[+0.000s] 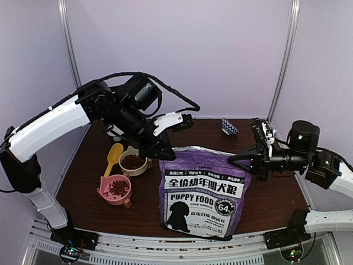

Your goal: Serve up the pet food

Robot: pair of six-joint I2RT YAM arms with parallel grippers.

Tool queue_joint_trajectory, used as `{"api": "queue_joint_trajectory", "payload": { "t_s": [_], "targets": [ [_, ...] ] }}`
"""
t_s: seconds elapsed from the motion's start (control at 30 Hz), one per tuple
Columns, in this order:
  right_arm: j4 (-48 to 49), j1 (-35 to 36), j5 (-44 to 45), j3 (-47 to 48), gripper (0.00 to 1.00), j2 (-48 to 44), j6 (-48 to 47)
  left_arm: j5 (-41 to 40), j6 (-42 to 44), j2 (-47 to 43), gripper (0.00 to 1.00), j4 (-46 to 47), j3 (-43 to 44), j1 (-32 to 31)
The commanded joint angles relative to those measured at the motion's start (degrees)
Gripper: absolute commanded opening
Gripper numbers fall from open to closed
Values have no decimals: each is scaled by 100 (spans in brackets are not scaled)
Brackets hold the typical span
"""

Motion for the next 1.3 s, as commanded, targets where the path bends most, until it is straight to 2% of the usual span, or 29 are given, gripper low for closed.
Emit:
{"api": "queue_joint_trajectory", "payload": {
  "t_s": [0.0, 0.03, 0.1, 0.33, 0.37, 0.47, 0.6, 0.73, 0.77, 0.8, 1.03, 1.17, 1.27],
  "targets": [
    [249, -53, 77, 44, 0, -331, -7, -442, -23, -298, 19, -172, -53, 193],
    [246, -53, 86, 42, 0, -340, -11, -439, -21, -303, 17, -172, -66, 198],
    [245, -51, 91, 32, 0, -355, -2, -393, -20, -289, 0, -172, -53, 202],
    [188, -50, 162, 52, 0, -343, 9, 95, -9, -329, 0, 49, -72, 203],
    [142, -48, 198, 81, 3, -330, 14, 283, -9, -311, 0, 108, -69, 203],
    [-225, -52, 333, 317, 27, -203, 48, 807, -41, -277, 0, 342, -32, 138],
    [-998, 24, 310, 1064, 49, 122, -36, 1086, -54, -92, 0, 506, 246, -70],
    [-1956, 230, 565, 1880, 61, 560, -409, 1184, -2, 134, 0, 514, 578, -138],
    [-2126, 262, 622, 2034, 70, 691, -494, 1171, 5, 163, 0, 546, 626, -140],
    [-2298, 291, 657, 2194, 73, 831, -559, 1139, 4, 170, 0, 605, 659, -140],
    [-2933, 483, 704, 3084, 75, 1861, -758, 804, -21, 60, 0, 1171, 466, -138],
    [-2948, 608, 764, 3350, 73, 2332, -783, 527, -172, -293, 18, 1700, -109, -88],
    [-2825, 663, 777, 3399, 70, 2514, -792, 516, -479, -811, 35, 2433, -930, 106]
  ]
}}
